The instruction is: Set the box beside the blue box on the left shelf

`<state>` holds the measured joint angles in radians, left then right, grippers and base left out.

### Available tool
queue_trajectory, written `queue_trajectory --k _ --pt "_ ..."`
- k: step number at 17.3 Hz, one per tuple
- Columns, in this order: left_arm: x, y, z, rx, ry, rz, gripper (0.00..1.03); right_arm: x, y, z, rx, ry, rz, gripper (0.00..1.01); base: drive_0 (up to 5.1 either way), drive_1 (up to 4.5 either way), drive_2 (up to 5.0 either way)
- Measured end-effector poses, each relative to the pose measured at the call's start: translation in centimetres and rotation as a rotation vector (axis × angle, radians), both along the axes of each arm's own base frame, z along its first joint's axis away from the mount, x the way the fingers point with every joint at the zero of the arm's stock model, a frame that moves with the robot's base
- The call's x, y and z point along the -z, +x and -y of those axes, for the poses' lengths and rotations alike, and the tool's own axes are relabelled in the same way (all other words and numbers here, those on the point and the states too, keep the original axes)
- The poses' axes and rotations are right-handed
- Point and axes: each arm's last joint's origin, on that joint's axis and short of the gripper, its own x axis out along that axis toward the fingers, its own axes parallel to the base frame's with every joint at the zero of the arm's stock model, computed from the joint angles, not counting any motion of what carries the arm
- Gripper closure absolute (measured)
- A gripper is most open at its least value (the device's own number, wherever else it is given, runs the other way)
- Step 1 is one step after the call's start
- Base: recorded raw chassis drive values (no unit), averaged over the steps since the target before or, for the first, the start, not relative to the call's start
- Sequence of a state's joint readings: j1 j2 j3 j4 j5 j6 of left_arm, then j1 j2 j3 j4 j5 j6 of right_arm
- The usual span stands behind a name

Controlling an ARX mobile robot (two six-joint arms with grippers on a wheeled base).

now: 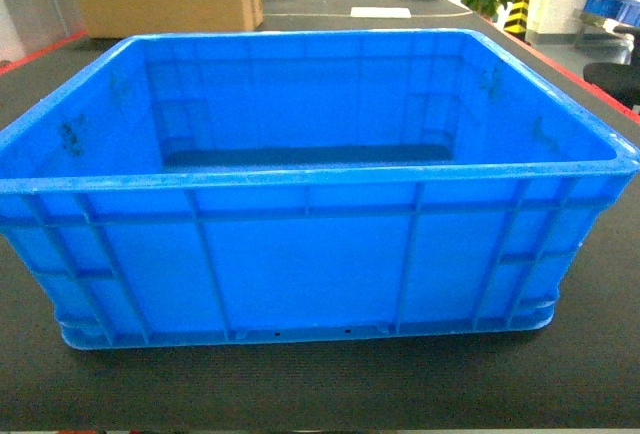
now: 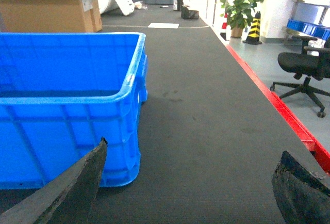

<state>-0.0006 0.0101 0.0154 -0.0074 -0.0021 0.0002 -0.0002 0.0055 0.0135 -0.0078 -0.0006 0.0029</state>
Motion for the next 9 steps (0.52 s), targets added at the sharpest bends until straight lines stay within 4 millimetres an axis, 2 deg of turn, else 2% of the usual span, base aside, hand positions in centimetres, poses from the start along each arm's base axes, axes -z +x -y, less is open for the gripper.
queue_trajectory --k 9 --pt "-0.03 0.00 0.00 0.001 0.000 0.003 0.05 -0.03 0.00 0.00 0.000 0.000 0.003 0.03 0.0 0.00 0.0"
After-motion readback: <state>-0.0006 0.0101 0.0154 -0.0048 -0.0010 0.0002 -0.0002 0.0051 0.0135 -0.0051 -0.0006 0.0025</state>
